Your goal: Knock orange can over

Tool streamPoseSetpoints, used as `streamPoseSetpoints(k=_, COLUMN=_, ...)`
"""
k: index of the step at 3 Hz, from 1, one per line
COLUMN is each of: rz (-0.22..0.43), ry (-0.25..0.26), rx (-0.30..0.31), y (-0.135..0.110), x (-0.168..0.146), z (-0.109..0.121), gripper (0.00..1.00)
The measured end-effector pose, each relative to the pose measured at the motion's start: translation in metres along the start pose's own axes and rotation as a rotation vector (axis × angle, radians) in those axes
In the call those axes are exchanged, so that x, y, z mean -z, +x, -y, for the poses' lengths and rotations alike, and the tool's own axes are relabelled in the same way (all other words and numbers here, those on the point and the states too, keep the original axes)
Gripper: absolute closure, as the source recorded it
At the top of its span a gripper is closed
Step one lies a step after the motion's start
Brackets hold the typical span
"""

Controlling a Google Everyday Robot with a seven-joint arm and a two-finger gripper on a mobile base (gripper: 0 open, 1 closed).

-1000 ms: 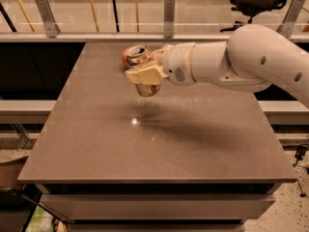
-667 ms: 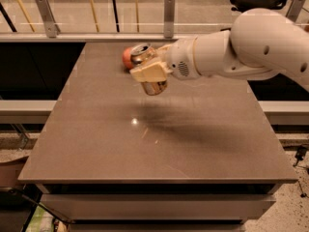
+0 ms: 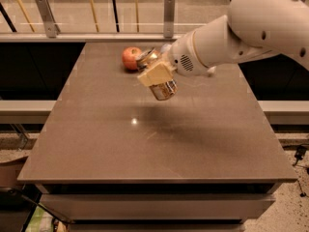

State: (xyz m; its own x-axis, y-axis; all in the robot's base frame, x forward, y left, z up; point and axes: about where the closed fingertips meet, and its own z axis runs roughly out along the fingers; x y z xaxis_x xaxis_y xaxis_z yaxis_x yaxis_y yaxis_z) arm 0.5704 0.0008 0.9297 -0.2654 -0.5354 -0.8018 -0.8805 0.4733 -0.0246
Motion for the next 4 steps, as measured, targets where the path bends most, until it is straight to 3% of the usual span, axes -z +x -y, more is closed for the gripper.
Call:
streamPoseSetpoints(k=2, rz=-0.221, ry=0.034, rx=-0.023, y=0.028, x=-0.007, z=-0.018, gripper=1.00)
streamPoseSetpoints(k=4, rz=-0.448, ry=0.112, rx=0.025, y=0.040, x=-0.007, z=-0.009, gripper=1.00)
